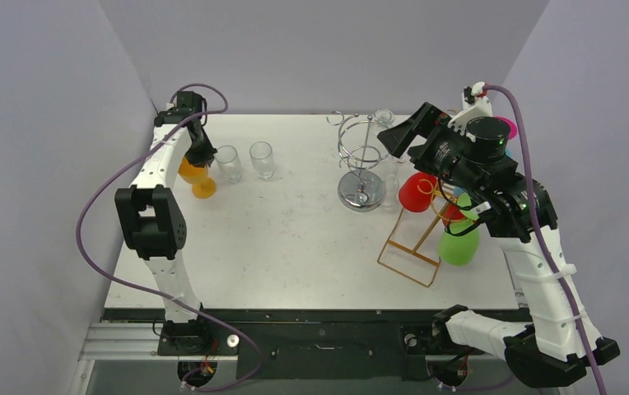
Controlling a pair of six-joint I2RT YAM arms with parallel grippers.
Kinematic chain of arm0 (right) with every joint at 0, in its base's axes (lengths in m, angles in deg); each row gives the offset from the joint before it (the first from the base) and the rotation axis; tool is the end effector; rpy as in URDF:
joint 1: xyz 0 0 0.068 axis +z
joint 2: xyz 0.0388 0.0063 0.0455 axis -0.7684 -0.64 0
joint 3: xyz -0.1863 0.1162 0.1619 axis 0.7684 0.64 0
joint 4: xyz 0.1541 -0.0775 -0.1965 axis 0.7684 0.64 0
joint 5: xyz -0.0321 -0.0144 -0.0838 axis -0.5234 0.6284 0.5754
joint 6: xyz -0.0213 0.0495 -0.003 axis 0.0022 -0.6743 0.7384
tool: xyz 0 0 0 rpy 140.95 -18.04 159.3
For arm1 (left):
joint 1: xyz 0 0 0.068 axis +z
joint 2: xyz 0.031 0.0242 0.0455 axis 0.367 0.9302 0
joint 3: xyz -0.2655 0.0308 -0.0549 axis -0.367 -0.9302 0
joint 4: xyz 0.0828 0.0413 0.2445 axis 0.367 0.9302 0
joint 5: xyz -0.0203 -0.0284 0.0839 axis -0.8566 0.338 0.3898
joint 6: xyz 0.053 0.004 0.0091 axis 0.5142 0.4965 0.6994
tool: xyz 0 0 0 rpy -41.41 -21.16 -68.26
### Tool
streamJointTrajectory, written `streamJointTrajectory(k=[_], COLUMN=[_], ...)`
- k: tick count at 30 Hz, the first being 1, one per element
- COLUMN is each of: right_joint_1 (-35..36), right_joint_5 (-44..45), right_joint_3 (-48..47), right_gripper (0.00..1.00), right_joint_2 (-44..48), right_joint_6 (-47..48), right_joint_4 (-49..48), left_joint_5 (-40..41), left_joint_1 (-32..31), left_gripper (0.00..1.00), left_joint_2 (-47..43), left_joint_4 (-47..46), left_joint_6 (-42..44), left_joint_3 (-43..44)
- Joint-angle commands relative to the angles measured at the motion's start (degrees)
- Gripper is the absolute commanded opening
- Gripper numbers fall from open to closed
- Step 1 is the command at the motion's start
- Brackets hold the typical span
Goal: Take the wine glass off the wine glass rack
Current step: Place the wine glass at the center of the board.
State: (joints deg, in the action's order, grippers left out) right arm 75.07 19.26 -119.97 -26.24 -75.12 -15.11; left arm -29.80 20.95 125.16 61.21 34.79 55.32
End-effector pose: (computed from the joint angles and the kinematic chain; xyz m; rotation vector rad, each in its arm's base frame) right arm 0.1756 0.0856 0.4908 0.2450 1.9443 0.9161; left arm 0.4225 0.0024 0.2846 -0.6988 2.5621 0.0879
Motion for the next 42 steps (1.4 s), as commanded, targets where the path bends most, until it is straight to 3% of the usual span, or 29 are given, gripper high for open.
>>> streamJointTrajectory(k=[1, 12, 17, 30, 42], right_joint_1=[0.4, 0.4, 0.4, 0.4, 0.2], right_joint_5=[0.7, 0.4, 0.5, 1.9, 5.9], right_joint_3=[-1.9, -3.0, -3.1, -2.4, -2.5], right_gripper=[0.9, 0.91, 0.91, 0.91, 0.92], right_joint_2=[-0.5, -0.9, -0.8, 1.3, 5.1], right_joint_6=[1.3, 1.5, 1.6, 1.8, 1.7], right_joint_4=[-0.1, 0.4, 0.6, 1.2, 4.1], left_joint_5=[0.9, 2.8, 2.8, 2.3, 0.6], left_joint_1=[1.1, 2.5, 2.5, 2.5, 1.8], left_gripper=[0.09, 0.34, 0.41, 0.51, 0.57], left_joint_2=[1.5, 1.8, 1.2, -1.2, -9.3], left_joint_4=[-0.3, 1.9, 2.8, 4.8, 5.3], left_joint_6=[0.9, 1.6, 1.9, 2.6, 2.5], left_joint_3=[4.7, 8.4, 11.0, 15.2, 18.0])
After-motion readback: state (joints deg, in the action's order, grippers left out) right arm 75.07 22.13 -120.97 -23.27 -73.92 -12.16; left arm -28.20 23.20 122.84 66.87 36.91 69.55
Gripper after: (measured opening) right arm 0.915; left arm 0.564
